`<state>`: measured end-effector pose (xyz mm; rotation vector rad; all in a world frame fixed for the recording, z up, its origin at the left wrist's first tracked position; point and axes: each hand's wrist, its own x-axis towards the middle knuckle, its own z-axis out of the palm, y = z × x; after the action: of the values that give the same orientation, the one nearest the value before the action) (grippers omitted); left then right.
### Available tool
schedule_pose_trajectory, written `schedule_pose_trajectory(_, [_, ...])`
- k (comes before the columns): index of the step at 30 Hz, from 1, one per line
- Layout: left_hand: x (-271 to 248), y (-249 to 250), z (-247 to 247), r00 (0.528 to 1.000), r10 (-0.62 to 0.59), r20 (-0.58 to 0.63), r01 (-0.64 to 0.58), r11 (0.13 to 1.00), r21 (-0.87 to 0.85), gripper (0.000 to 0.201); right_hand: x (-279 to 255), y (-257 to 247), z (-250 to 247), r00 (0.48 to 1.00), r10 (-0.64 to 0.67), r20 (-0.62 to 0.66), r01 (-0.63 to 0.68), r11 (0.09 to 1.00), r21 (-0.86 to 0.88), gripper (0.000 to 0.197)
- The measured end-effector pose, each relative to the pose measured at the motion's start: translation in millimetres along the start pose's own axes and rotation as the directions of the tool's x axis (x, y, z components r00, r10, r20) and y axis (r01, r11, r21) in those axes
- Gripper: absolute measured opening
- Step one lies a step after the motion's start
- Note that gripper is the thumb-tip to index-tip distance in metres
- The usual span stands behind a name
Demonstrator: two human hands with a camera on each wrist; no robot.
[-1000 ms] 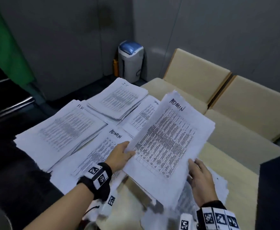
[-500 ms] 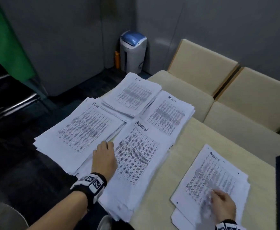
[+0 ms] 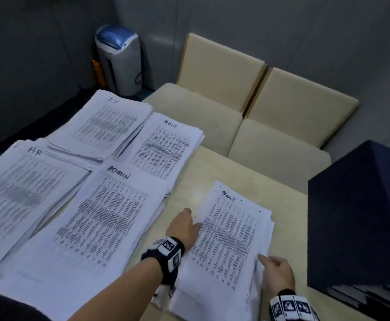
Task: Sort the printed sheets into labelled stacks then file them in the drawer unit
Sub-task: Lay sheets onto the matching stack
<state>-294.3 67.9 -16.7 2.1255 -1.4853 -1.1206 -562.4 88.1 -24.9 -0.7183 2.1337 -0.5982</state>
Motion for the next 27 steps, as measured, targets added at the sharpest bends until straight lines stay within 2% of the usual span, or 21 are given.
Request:
schedule_pose_trajectory(2, [4.7, 16.1, 14.3, 1.0, 0.007, -0.023, -0.005, 0.995, 0.099, 0.031, 14.3, -3.6, -1.3, 0.996, 0.015, 0.091, -0.021, 0.998, 0.067, 0.048])
schedule_pose_trajectory(4, [5.6, 25.8, 22.7, 0.999, 0.044, -0.008, -0.042, 0.991, 0.127, 0.023, 25.8, -5.4, -2.8, 0.988, 0.006, 0.154, -0.02, 0.996, 0.09, 0.06])
schedule_pose_trajectory(6, [5.9, 30.9, 28.4, 0.993, 0.113, 0.044, -0.115, 0.993, 0.03, 0.016, 32.8, -7.6, -7.6, 0.981, -0.034, 0.189, 0.026, 0.999, 0.047, 0.054])
schedule_pose_trajectory(8, [3.6, 33.3, 29.5, 0.98, 0.164, 0.114, -0.155, 0.985, -0.079, 0.008, 35.9, -8.2, -13.5, 0.974, -0.085, 0.209, 0.073, 0.995, 0.067, 0.037])
schedule_pose_trajectory(9, [2.2, 32.0, 29.4, 0.98, 0.161, 0.113, -0.155, 0.986, -0.062, 0.015, 35.4, -7.5, -16.3, 0.967, -0.129, 0.221, 0.112, 0.99, 0.088, 0.031])
schedule_pose_trajectory(11, [2.3, 25.2, 28.0, 0.995, 0.101, -0.018, -0.099, 0.993, 0.063, 0.03, 34.8, -6.2, -21.1, 0.958, -0.168, 0.231, 0.138, 0.981, 0.139, 0.022])
schedule_pose_trajectory(13, [3.6, 13.0, 24.3, 0.983, -0.019, -0.185, 0.045, 0.99, 0.137, 0.027, 31.9, -2.4, -24.6, 0.965, -0.135, 0.225, 0.093, 0.977, 0.19, 0.017])
schedule_pose_trajectory(15, [1.3, 5.7, 21.5, 0.974, -0.148, -0.173, 0.179, 0.967, 0.182, 0.032, 29.4, 7.7, -27.6, 0.975, -0.058, 0.213, 0.003, 0.968, 0.251, 0.015])
schedule_pose_trajectory(17, [-1.9, 3.2, 22.7, 0.979, -0.185, -0.086, 0.2, 0.954, 0.224, 0.036, 30.5, 21.7, -28.5, 0.982, 0.038, 0.185, -0.095, 0.945, 0.313, 0.024])
schedule_pose_trajectory(20, [-2.7, 3.4, 23.9, 0.993, -0.094, -0.065, 0.107, 0.964, 0.243, 0.025, 23.1, 28.8, -31.4, 0.983, 0.086, 0.162, -0.146, 0.899, 0.412, 0.028])
schedule_pose_trajectory(22, [-2.8, 5.0, 20.4, 0.999, -0.021, -0.047, 0.035, 0.943, 0.33, 0.024, 17.5, 31.6, -32.1, 0.977, 0.13, 0.168, -0.194, 0.869, 0.454, 0.032])
schedule_pose_trajectory(24, [-5.5, 10.6, 11.0, 0.997, 0.07, -0.031, -0.046, 0.868, 0.494, 0.03, 14.5, 38.1, -29.6, 0.96, 0.21, 0.184, -0.274, 0.839, 0.471, 0.042])
schedule_pose_trajectory(25, [-7.2, 14.5, 5.1, 0.993, 0.119, -0.018, -0.087, 0.816, 0.572, 0.036, 12.3, 38.5, -27.6, 0.954, 0.222, 0.202, -0.295, 0.821, 0.489, 0.04])
schedule_pose_trajectory(27, [-9.5, 19.3, -5.7, 0.975, 0.219, 0.035, -0.19, 0.743, 0.642, 0.049, 1.0, 34.5, -26.2, 0.956, 0.201, 0.211, -0.284, 0.806, 0.519, 0.023])
